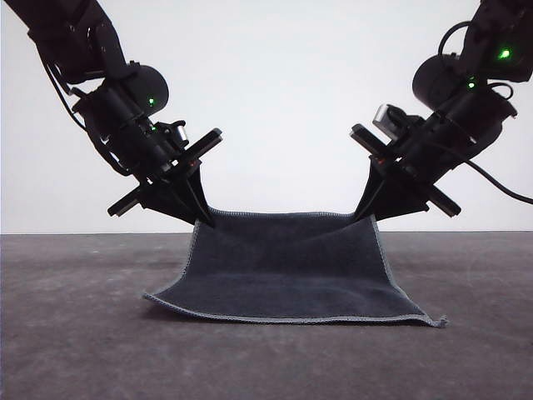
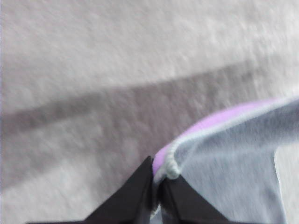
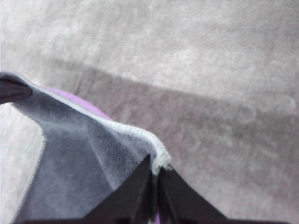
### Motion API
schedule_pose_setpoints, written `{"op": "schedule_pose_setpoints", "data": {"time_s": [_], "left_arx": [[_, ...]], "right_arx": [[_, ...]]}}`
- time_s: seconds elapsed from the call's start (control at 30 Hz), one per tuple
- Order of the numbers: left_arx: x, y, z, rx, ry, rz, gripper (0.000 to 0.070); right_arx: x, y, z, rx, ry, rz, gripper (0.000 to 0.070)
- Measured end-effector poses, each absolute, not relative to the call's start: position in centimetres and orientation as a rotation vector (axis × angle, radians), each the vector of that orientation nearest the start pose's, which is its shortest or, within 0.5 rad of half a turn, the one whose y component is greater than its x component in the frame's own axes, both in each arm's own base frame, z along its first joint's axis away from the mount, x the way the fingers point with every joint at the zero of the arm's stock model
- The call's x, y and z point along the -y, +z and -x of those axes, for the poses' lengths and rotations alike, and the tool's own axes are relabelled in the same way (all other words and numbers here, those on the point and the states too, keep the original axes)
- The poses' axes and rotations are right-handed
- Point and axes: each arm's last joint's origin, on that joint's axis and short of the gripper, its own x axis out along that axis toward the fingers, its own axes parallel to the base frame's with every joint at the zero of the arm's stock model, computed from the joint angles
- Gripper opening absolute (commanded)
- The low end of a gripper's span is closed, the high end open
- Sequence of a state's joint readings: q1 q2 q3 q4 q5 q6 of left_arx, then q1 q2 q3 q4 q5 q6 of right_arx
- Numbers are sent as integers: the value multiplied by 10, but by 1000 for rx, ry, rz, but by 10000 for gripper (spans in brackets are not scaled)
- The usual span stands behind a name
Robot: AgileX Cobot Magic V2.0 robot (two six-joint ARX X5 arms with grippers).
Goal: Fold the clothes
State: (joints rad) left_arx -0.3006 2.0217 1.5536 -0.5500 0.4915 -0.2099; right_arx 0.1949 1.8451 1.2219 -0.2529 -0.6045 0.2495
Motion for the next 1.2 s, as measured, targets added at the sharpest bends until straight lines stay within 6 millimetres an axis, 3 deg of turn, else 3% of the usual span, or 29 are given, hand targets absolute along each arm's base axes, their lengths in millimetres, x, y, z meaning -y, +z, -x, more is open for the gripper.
{"op": "schedule_pose_setpoints", "data": {"time_s": [0.23,0.6,1.0,1.07,1.2], "left_arx": [[154,205,-392,-1146,-614,214,10],[153,233,-364,-1101,-600,164,9],[148,216,-332,-1130,-608,154,10],[145,213,-326,-1129,-609,154,11],[140,205,-312,-1143,-605,155,34]], "right_arx": [[-89,196,-351,-967,651,-389,3],[-88,199,-315,-936,675,-368,3],[-92,194,-291,-966,699,-360,5],[-95,193,-290,-976,705,-355,25],[-99,194,-282,-1022,710,-348,133]]}}
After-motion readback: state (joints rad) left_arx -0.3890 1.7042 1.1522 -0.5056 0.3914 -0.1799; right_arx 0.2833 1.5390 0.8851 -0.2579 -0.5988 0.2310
